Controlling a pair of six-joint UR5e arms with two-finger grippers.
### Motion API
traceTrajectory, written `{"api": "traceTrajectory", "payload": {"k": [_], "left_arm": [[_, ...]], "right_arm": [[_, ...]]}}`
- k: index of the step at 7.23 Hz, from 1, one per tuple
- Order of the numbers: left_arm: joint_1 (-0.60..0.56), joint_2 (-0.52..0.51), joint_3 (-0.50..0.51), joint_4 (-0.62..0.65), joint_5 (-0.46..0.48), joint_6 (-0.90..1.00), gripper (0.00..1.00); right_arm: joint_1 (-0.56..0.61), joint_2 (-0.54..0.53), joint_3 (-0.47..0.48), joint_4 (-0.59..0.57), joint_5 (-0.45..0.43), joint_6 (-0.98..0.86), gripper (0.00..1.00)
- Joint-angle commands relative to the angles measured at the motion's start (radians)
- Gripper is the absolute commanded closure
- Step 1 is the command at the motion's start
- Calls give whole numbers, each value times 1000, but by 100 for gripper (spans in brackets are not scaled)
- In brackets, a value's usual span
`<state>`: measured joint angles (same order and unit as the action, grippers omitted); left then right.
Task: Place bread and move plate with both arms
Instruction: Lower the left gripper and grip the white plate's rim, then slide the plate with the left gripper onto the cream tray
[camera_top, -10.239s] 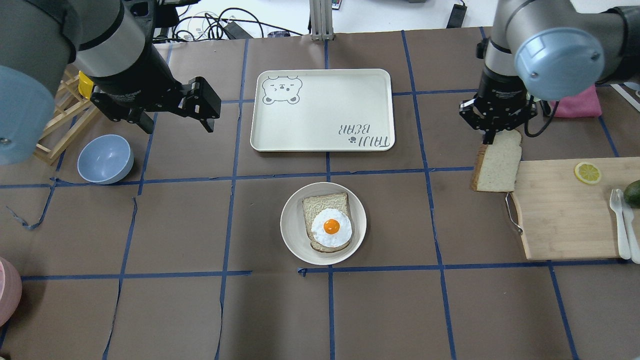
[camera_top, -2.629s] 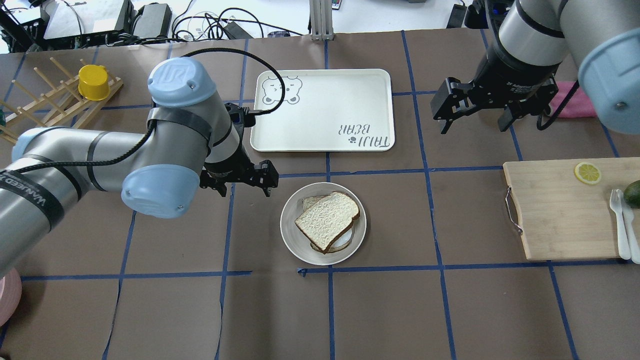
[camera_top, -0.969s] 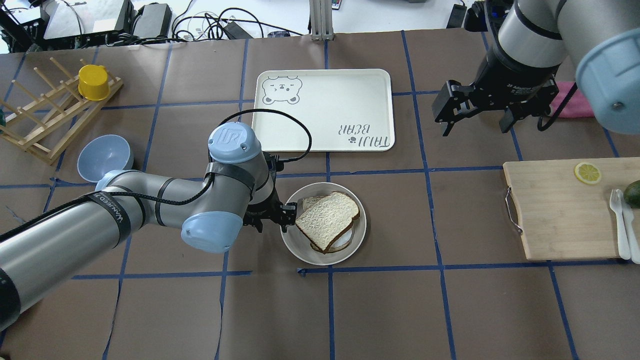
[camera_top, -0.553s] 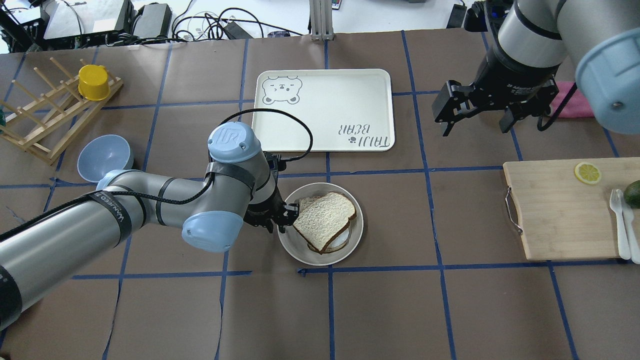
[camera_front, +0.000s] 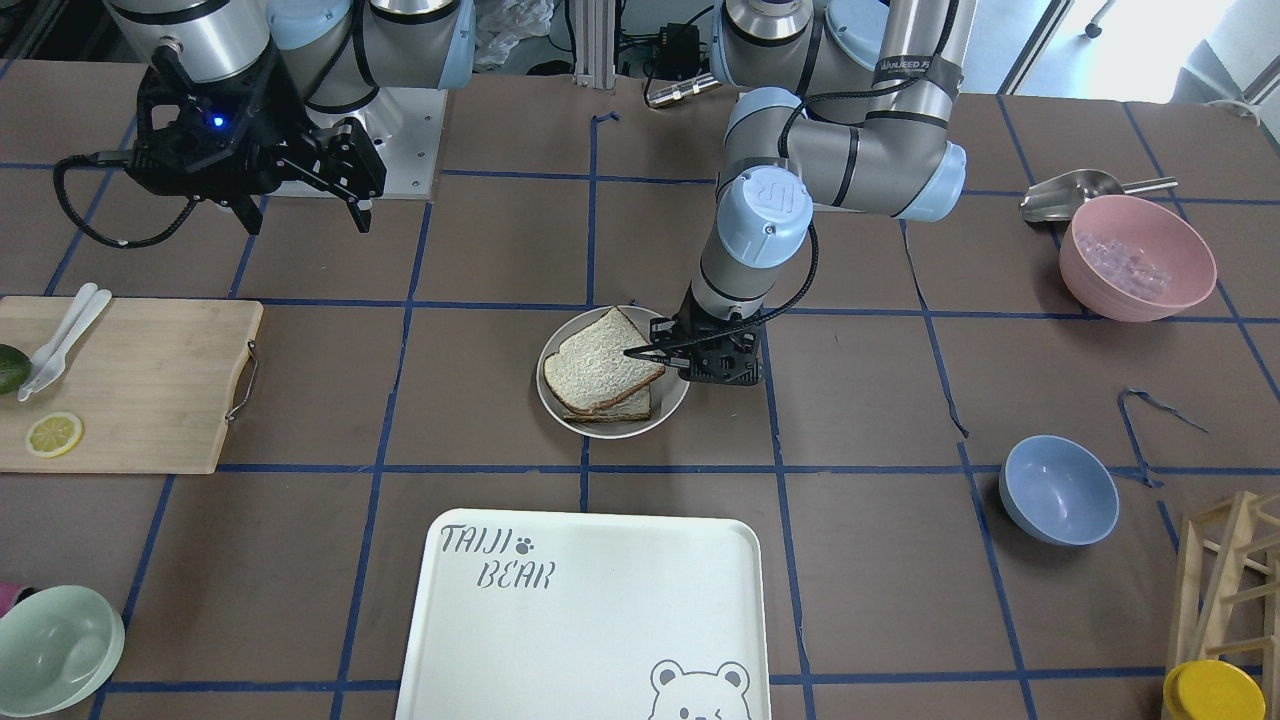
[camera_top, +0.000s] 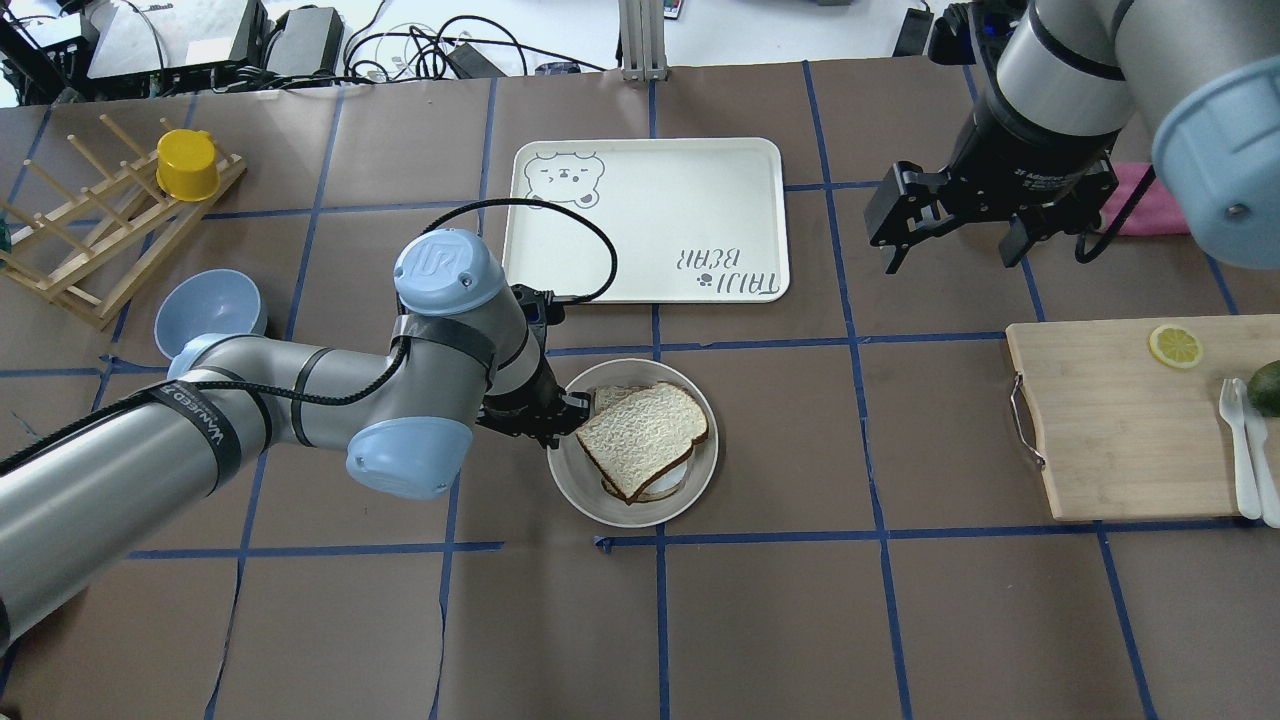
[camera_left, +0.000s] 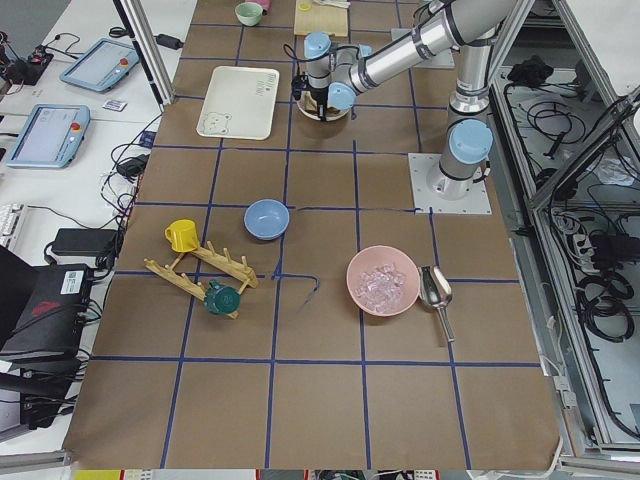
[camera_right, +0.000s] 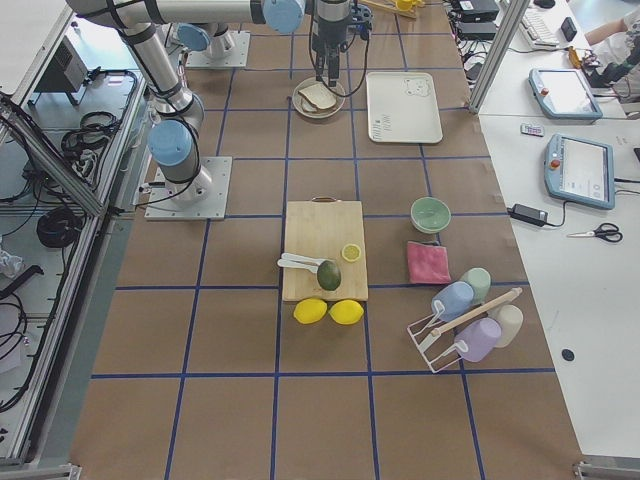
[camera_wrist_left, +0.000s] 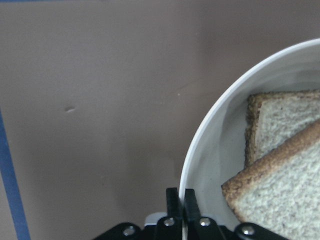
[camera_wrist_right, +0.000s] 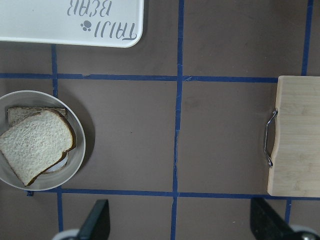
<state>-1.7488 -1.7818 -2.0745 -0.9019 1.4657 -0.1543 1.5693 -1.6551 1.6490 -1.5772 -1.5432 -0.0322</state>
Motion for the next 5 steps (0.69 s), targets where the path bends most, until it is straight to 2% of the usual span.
{"api": "traceTrajectory", "payload": {"k": [1,2,3,4,5], "left_arm": [[101,62,13,-12,-69,4,100],[161,65,25,-17,-150,4,100],[198,27,81,-40,-203,4,100],[199,-10,179,-102,-253,4,100],[200,-81,309,-139,-249,2,100]], "right_arm": [[0,0,0,2,0,0,0],[0,0,0,2,0,0,0],[0,0,0,2,0,0,0],[0,0,0,2,3,2,0],[0,0,0,2,2,2,0]]}}
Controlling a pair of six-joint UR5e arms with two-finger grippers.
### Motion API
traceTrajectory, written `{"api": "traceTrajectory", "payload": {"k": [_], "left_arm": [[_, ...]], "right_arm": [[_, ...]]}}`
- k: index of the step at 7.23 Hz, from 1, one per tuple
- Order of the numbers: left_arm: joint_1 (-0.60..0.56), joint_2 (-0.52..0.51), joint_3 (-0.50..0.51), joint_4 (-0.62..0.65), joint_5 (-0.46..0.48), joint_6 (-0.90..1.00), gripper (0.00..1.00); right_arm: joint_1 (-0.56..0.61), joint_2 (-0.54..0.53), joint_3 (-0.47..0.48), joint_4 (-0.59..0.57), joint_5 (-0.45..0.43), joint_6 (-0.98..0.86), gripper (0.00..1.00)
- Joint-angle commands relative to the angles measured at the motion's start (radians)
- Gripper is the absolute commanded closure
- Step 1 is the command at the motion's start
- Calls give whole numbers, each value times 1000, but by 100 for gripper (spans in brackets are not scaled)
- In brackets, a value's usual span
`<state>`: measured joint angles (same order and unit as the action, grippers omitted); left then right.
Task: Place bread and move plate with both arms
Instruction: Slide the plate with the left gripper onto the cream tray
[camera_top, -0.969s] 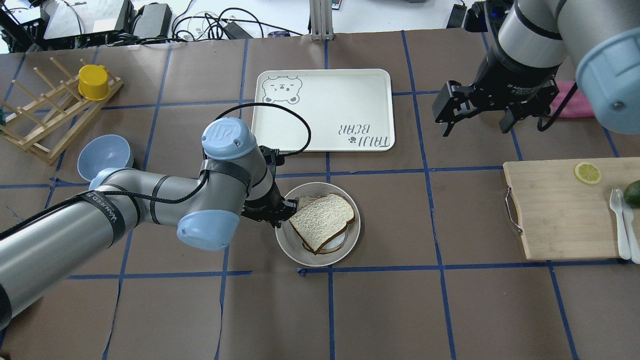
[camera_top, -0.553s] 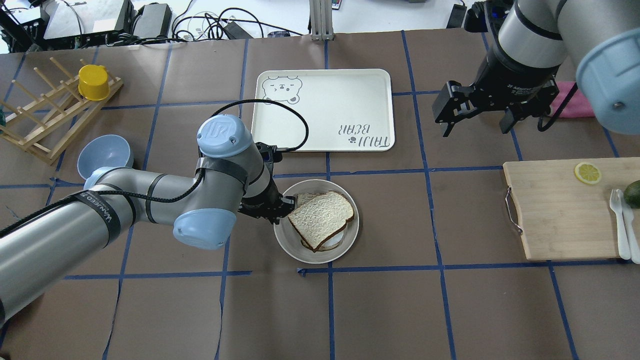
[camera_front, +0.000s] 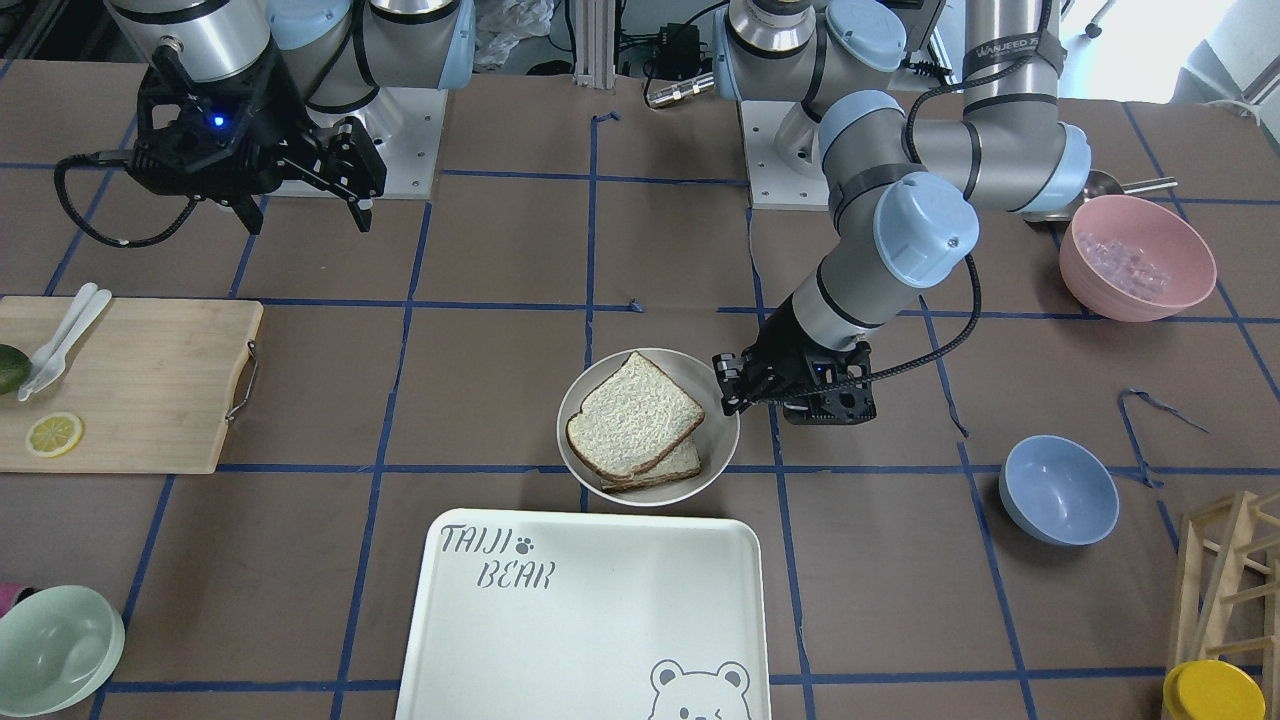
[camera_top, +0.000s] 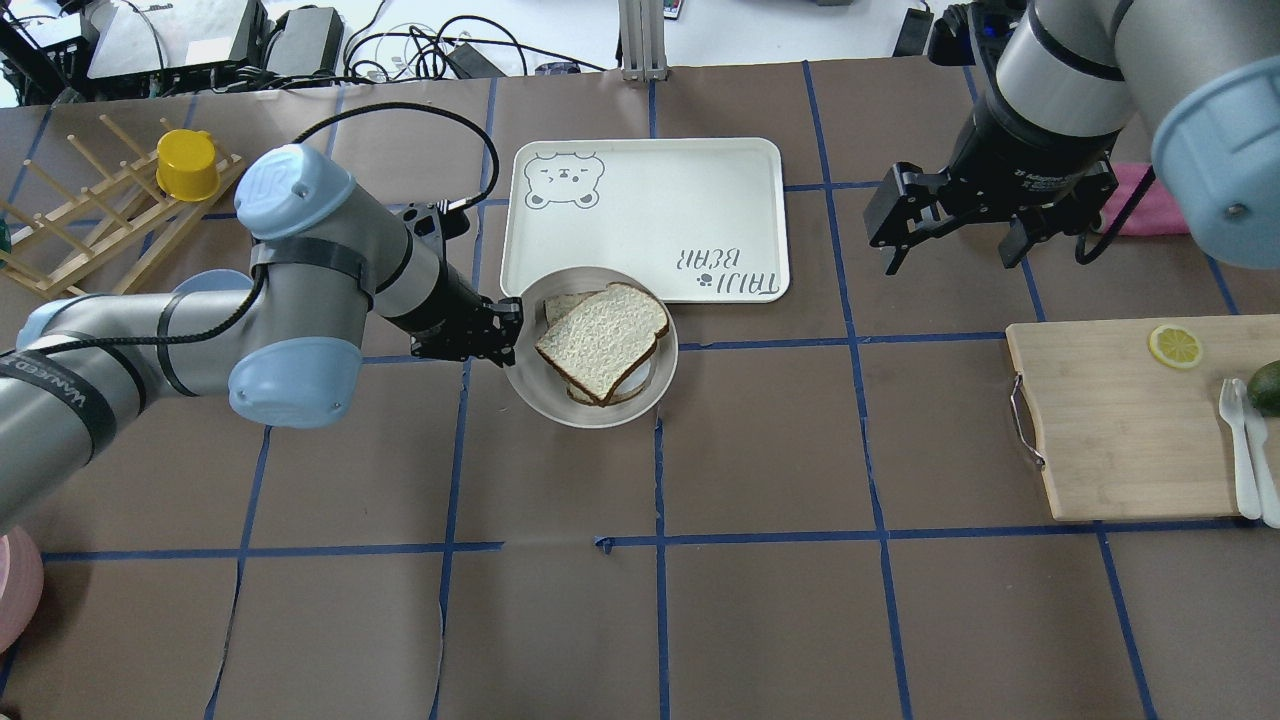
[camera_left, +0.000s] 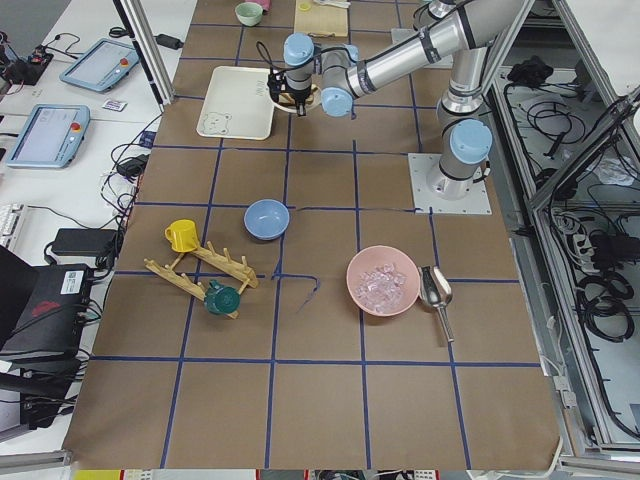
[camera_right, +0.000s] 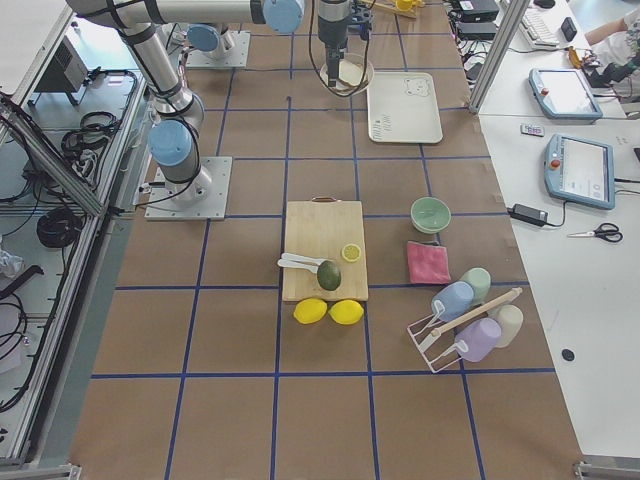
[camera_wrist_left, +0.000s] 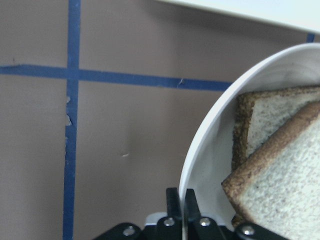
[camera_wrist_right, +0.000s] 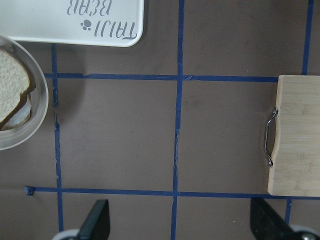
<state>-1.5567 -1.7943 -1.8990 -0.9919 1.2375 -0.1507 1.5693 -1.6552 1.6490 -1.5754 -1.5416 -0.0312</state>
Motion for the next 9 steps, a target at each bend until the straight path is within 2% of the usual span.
{"api": "traceTrajectory", "payload": {"k": [1,5,7,9], "left_arm": [[6,-145,241,-79,-24,-4,100],[-19,-368,434,-27,-50,-17,100],[-39,-459,452,94,-52,-59,100],[-57,-505,481,134,-50,-113,100]], "right_arm": [[0,0,0,0,1,1,0],[0,2,0,0,0,1,0],[0,0,0,2,0,1,0],[0,2,0,2,0,1,0]]}}
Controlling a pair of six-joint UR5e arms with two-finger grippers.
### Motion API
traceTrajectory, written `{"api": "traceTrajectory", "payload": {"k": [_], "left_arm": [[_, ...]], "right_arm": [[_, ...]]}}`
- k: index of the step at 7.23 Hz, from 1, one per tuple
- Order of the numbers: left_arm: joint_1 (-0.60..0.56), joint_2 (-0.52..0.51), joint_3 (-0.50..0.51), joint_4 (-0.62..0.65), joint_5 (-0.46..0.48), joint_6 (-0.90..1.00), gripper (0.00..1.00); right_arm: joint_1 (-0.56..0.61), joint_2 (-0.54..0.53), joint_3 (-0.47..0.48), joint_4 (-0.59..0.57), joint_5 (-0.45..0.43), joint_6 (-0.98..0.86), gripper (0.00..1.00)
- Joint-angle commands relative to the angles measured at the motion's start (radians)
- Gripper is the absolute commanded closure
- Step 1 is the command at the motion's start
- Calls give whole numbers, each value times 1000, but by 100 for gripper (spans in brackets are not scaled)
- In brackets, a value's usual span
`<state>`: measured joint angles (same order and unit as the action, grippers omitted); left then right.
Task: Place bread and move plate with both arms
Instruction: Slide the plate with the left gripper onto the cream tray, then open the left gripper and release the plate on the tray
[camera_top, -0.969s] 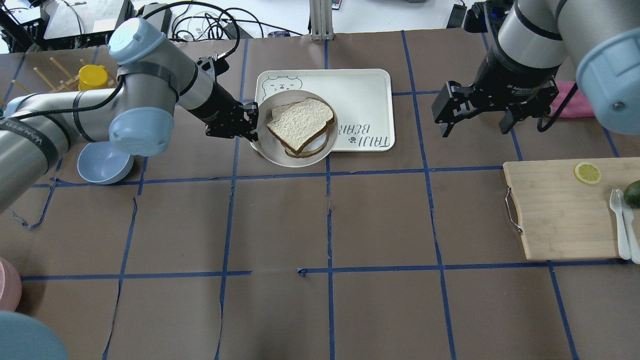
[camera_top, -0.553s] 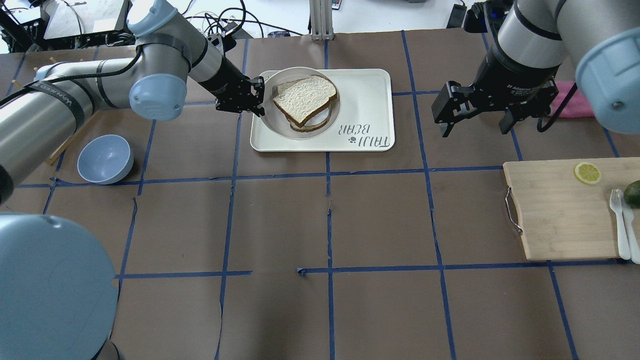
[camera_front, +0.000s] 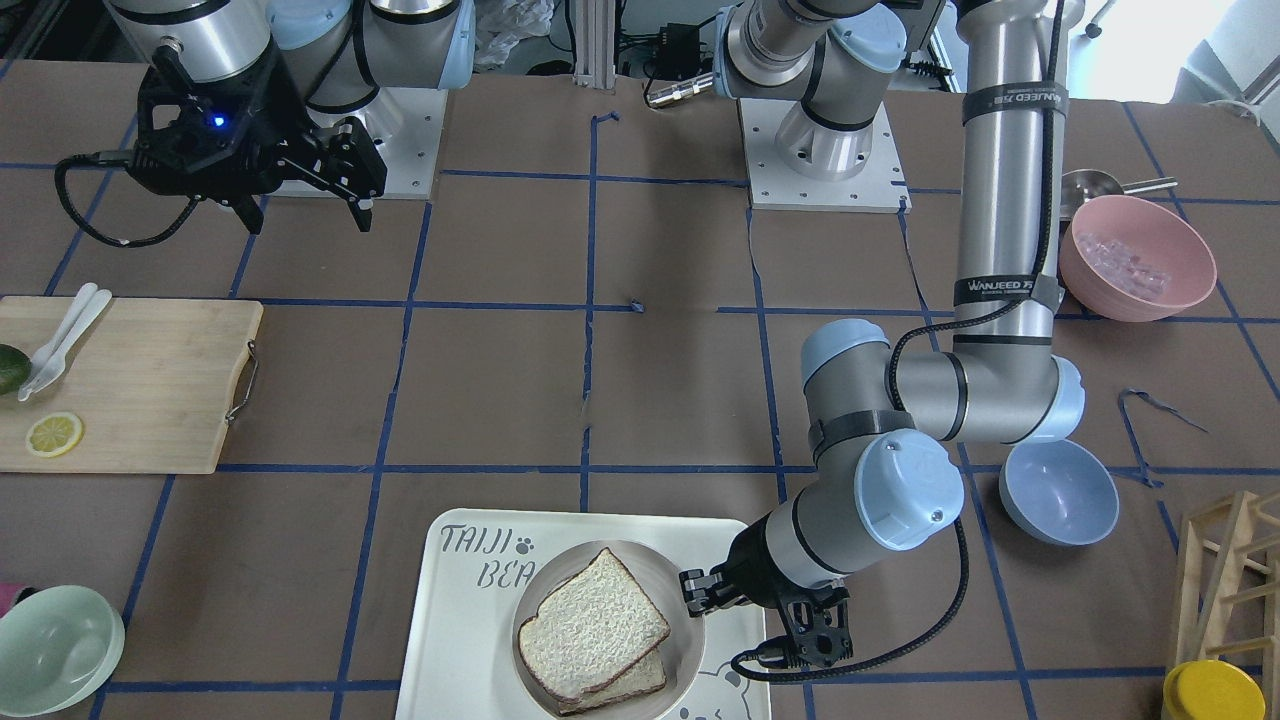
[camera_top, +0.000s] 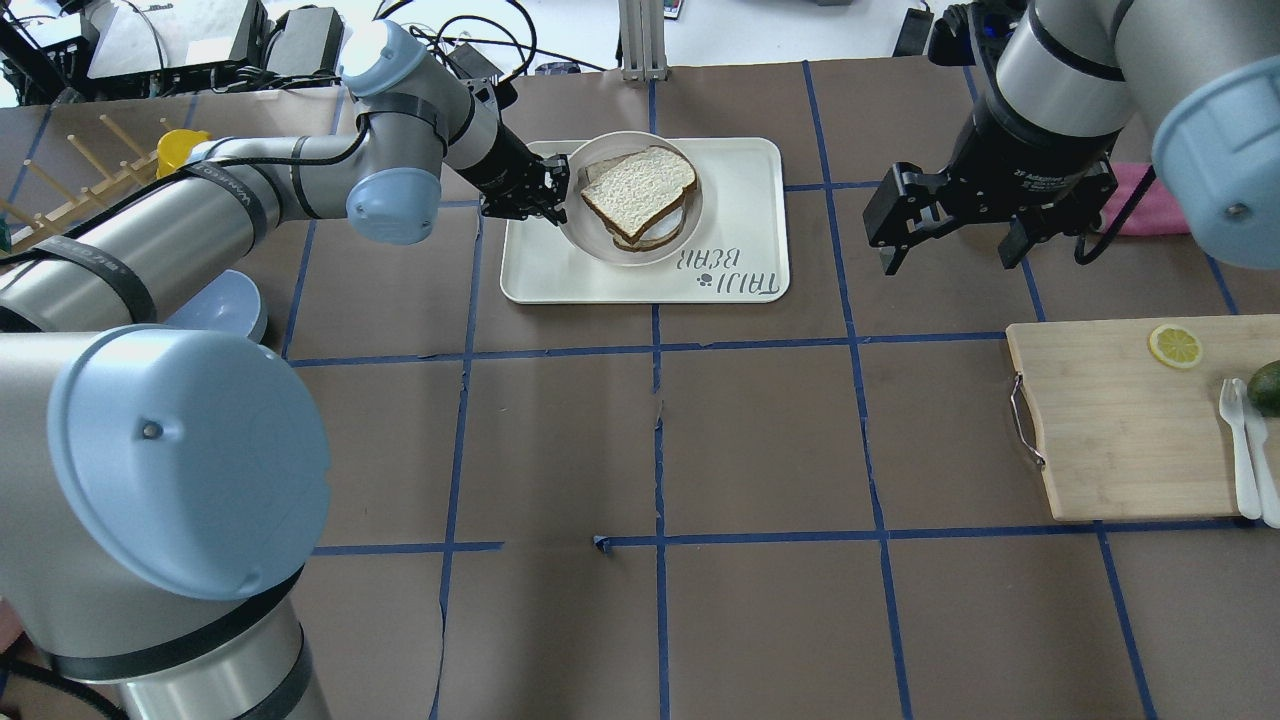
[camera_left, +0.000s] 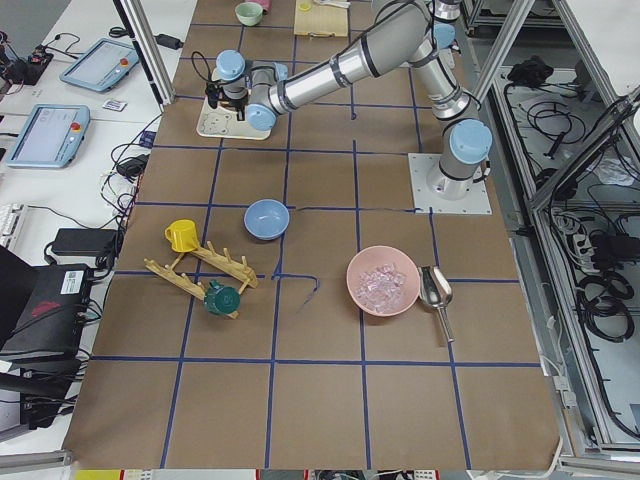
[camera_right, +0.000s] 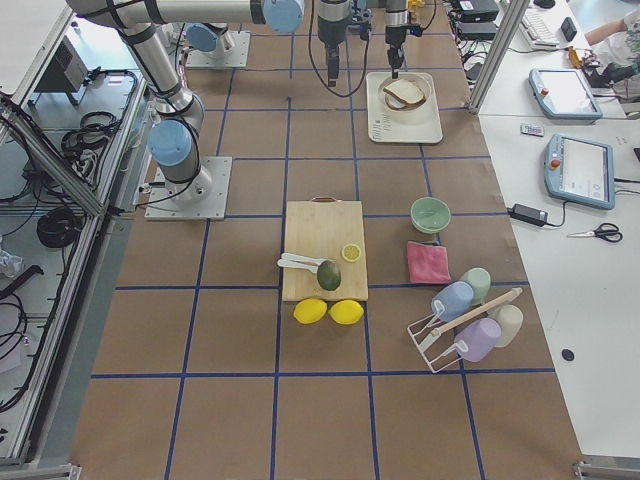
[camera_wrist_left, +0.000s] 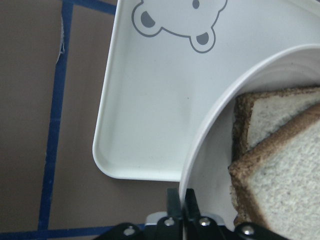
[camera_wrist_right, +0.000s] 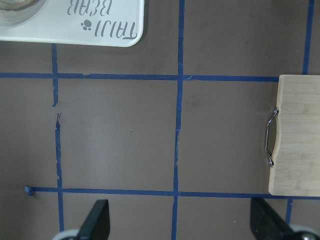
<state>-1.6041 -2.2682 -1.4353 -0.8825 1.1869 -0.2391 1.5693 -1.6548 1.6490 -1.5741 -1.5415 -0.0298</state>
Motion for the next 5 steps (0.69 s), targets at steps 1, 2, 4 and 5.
{"api": "traceTrajectory", "payload": {"k": [1,2,4,5], "left_arm": [[-10,-34,18,25,2,-28,100],[-10,-31,18,25,6,-8,1],[-22,47,-12,-30,11,-6,0],[-23,155,-63,-123,13,-5,0]], "right_arm": [[0,1,0,0,-2,-1,0],[0,1,0,0,-2,-1,0],[0,1,0,0,-3,-1,0],[0,0,0,0,-2,-2,0]]}}
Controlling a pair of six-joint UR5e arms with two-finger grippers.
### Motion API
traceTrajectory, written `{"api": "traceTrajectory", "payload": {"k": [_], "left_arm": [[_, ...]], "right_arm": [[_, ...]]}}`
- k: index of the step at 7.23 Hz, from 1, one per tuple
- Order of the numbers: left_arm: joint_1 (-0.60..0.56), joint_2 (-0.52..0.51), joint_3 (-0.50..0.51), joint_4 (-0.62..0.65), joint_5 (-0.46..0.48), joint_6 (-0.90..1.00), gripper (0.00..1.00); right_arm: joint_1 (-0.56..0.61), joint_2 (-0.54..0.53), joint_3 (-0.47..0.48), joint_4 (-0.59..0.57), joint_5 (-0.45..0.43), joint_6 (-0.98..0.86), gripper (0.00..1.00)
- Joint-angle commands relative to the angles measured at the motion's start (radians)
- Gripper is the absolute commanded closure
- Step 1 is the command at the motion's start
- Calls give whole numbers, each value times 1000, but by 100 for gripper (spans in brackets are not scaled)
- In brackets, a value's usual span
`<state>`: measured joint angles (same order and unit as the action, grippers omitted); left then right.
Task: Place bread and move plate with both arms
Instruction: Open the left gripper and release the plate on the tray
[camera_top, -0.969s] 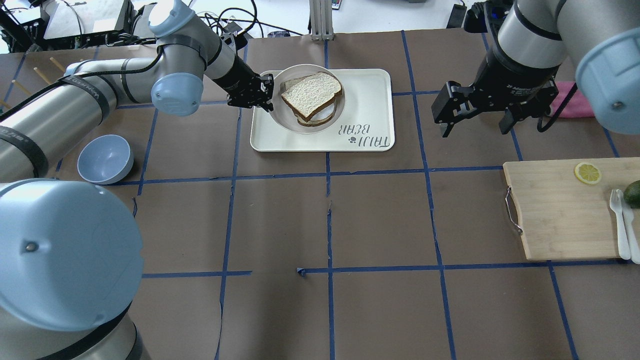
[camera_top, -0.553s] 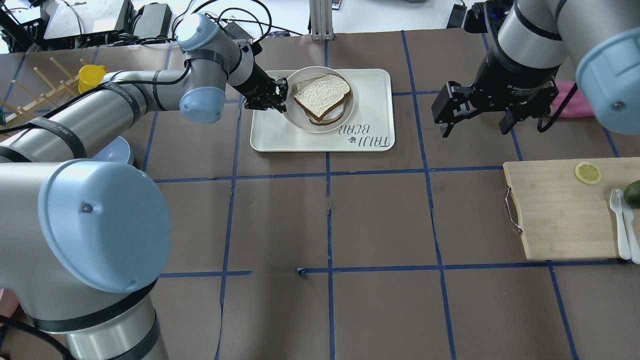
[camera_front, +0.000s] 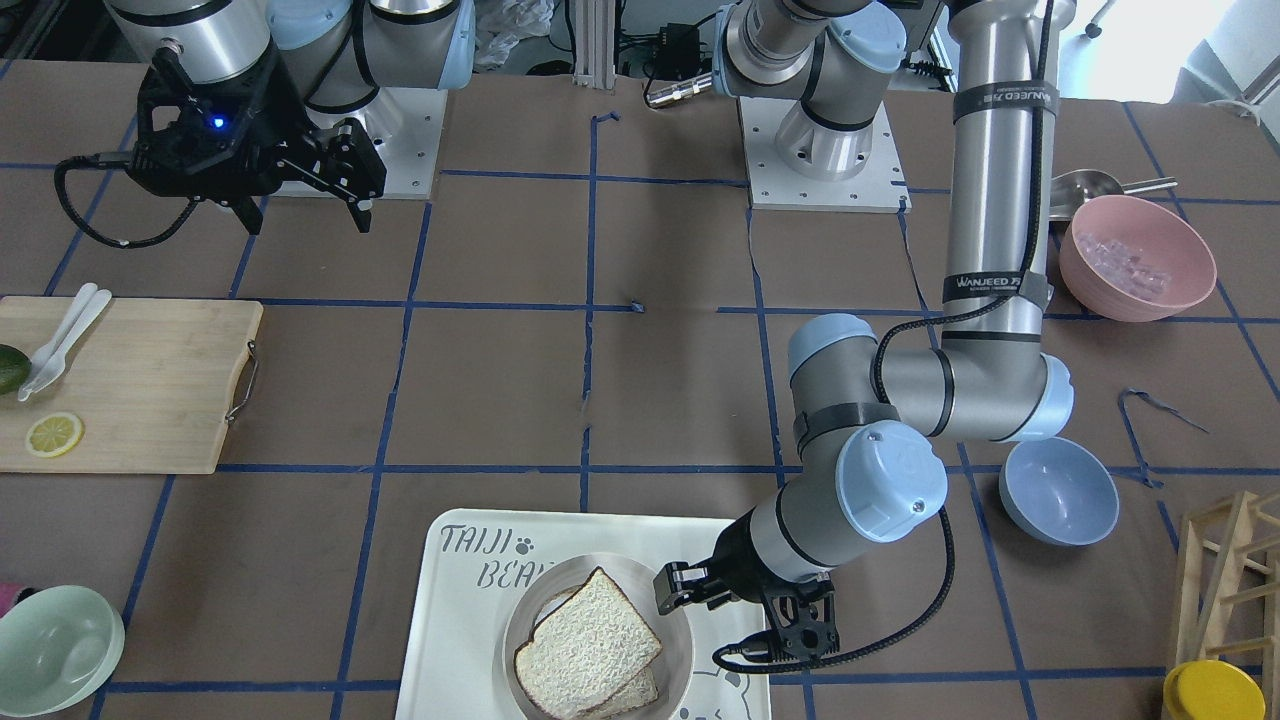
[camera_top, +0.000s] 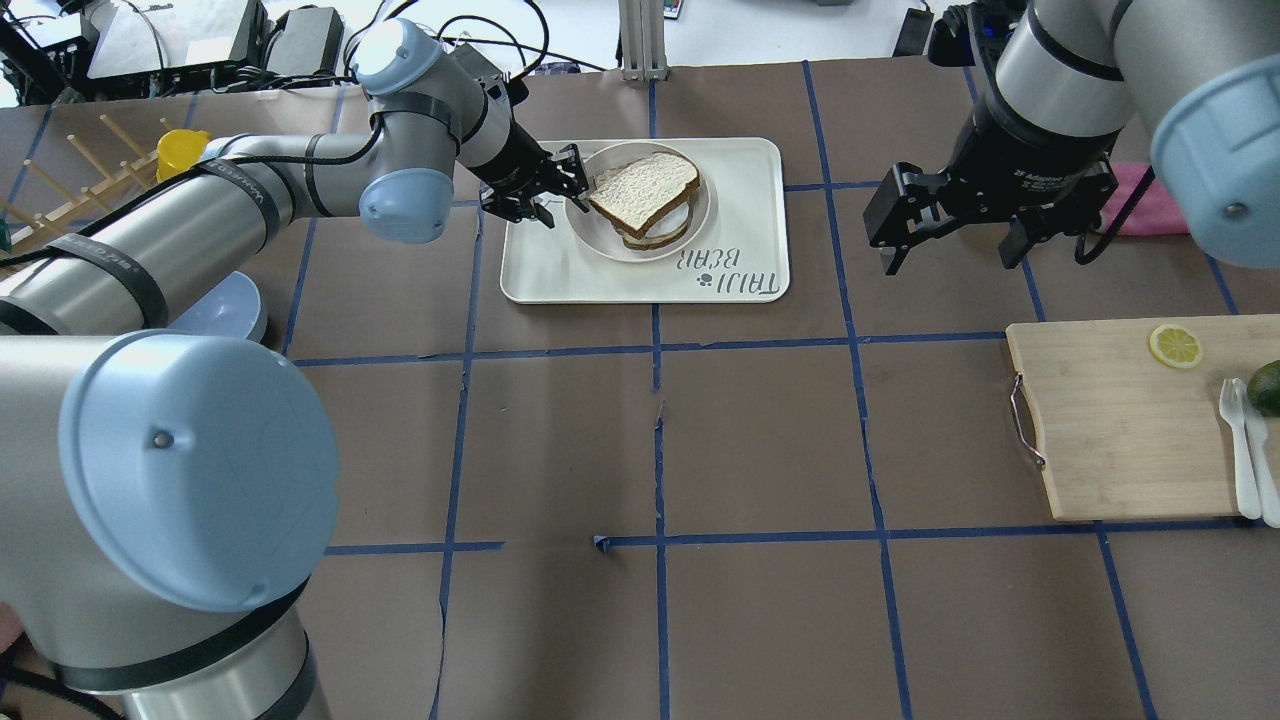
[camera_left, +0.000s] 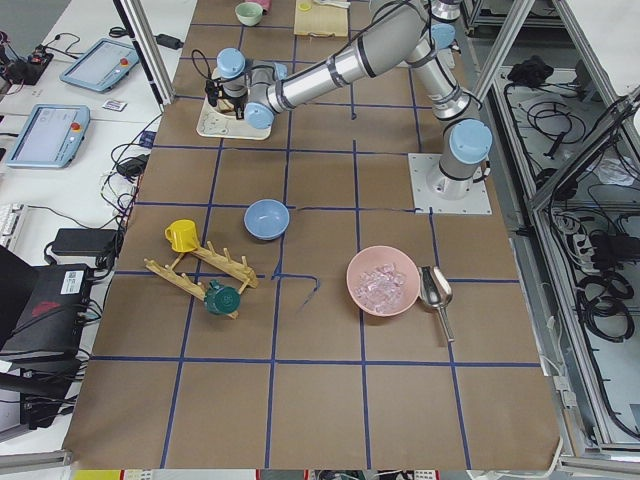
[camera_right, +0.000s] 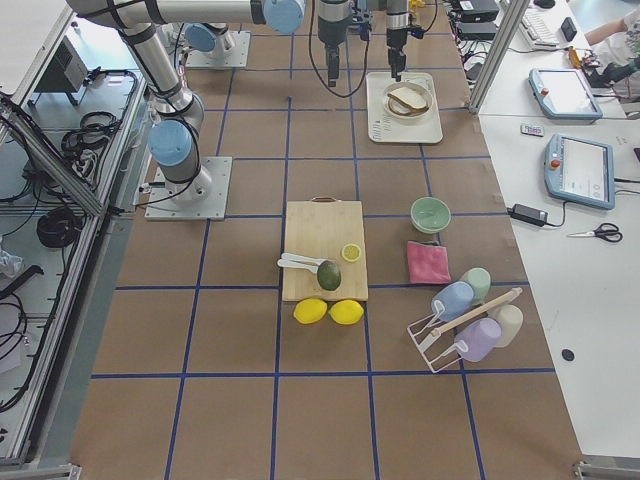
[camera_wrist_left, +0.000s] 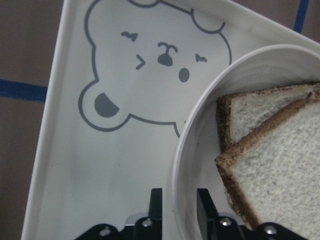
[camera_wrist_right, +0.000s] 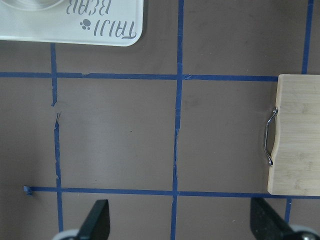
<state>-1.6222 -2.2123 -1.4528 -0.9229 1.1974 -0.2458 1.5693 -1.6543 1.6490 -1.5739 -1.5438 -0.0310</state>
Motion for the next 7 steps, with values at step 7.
{"api": "traceTrajectory", "payload": {"k": [7], "left_arm": [[-45,675,-174,-588,289,143,0]], "right_arm": [[-2,4,0,2,-2,-3,0]]}}
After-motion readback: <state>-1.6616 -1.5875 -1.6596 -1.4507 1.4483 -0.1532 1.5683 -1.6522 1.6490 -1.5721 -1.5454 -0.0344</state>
